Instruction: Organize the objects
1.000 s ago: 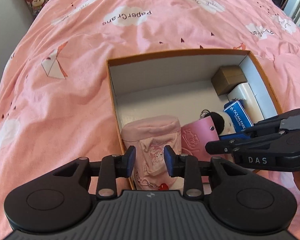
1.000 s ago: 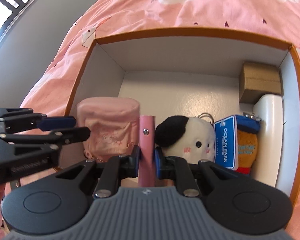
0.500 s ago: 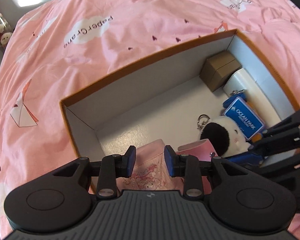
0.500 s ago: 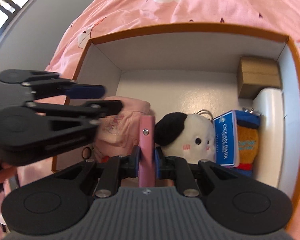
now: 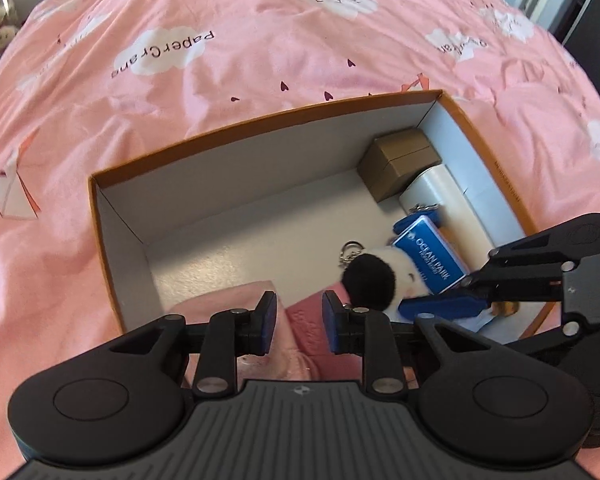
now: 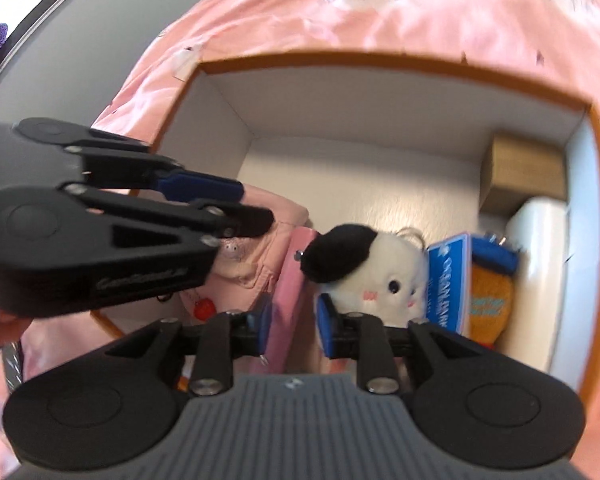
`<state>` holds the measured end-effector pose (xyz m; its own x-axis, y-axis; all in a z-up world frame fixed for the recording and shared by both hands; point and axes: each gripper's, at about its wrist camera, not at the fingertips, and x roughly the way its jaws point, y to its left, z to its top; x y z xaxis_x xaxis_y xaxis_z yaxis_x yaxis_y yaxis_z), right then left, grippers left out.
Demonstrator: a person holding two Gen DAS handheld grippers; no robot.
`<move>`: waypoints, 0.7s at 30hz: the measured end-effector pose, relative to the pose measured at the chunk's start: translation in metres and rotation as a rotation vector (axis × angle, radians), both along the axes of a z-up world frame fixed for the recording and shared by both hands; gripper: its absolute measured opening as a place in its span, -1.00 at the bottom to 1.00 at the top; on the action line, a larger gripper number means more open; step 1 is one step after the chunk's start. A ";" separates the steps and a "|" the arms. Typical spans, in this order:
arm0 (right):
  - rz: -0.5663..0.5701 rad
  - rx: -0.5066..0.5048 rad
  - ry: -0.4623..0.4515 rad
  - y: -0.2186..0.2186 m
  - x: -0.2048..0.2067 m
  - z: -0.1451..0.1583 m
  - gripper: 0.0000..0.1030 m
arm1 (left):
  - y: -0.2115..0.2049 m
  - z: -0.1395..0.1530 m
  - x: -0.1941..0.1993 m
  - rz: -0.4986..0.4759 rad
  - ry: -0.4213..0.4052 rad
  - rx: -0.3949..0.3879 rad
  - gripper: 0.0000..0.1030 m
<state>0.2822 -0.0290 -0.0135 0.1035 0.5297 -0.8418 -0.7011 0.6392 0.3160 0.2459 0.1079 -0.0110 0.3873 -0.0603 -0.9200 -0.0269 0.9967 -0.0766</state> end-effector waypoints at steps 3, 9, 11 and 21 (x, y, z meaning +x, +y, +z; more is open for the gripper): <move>0.029 -0.046 -0.120 -0.007 -0.004 0.010 -0.40 | -0.001 -0.004 -0.001 0.016 0.021 -0.017 -0.42; 0.094 -0.100 -0.171 -0.009 0.006 0.001 -0.04 | 0.002 -0.020 -0.007 0.076 0.051 -0.109 -0.42; 0.115 -0.124 -0.188 -0.005 0.005 -0.004 -0.04 | 0.003 -0.021 -0.007 0.101 0.048 -0.111 -0.31; 0.178 -0.167 -0.228 0.010 0.004 -0.026 0.26 | 0.000 -0.027 -0.006 0.128 0.058 -0.143 -0.15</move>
<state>0.2861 -0.0185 -0.0397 0.2175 0.4130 -0.8844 -0.8473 0.5297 0.0390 0.2395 0.1075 -0.0384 0.3464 -0.1455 -0.9267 -0.1610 0.9640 -0.2116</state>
